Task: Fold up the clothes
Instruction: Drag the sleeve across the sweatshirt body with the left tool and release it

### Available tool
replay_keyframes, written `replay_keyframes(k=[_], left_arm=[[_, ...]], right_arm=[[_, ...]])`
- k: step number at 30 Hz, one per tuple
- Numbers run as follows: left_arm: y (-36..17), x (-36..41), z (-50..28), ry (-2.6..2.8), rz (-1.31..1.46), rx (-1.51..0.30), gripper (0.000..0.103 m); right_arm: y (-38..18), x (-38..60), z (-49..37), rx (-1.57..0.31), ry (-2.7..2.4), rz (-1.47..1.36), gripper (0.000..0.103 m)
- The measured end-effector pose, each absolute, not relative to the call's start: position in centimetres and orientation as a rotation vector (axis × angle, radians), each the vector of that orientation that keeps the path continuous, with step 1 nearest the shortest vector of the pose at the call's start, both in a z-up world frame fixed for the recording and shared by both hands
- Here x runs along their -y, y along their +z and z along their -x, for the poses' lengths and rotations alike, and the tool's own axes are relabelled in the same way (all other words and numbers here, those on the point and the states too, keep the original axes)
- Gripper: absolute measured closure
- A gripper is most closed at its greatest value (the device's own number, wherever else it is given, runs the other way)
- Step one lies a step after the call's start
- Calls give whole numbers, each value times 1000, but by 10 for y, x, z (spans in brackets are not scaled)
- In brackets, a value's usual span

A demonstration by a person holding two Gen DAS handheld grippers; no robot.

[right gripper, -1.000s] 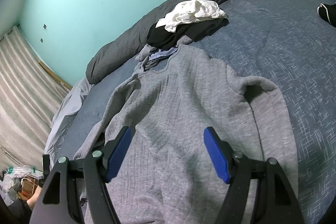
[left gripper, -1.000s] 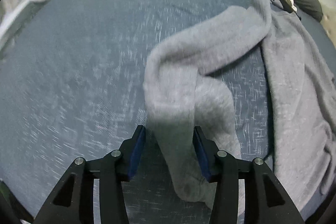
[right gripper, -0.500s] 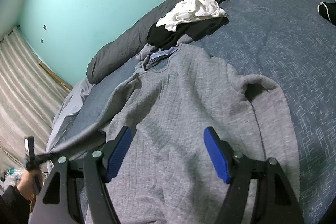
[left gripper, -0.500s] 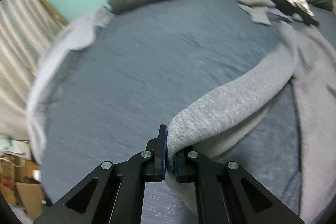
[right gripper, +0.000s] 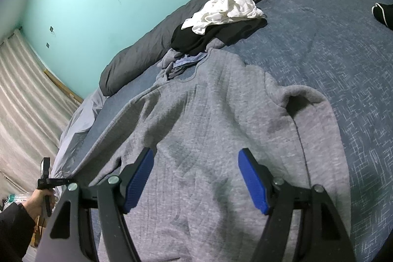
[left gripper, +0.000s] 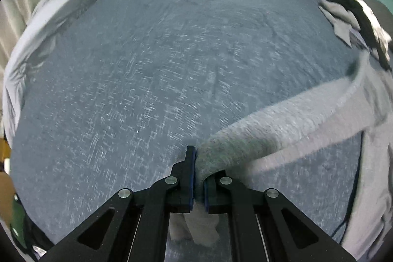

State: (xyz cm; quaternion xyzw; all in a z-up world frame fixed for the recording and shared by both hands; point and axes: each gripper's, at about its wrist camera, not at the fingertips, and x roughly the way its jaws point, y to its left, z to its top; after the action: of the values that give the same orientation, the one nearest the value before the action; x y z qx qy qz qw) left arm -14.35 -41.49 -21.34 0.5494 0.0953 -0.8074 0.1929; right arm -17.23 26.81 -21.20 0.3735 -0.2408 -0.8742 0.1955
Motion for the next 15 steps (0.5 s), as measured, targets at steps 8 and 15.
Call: replay_keyframes(k=[8,15], left_arm=[[-227,460,167,-2203,-1511,-349,55],[-234,471,168,-2204,-1524,-348,50]], right_arm=[[-212,-262,173,630,-2459,-1047,31],[-211,-256,173,591,-2467,-1047,31]])
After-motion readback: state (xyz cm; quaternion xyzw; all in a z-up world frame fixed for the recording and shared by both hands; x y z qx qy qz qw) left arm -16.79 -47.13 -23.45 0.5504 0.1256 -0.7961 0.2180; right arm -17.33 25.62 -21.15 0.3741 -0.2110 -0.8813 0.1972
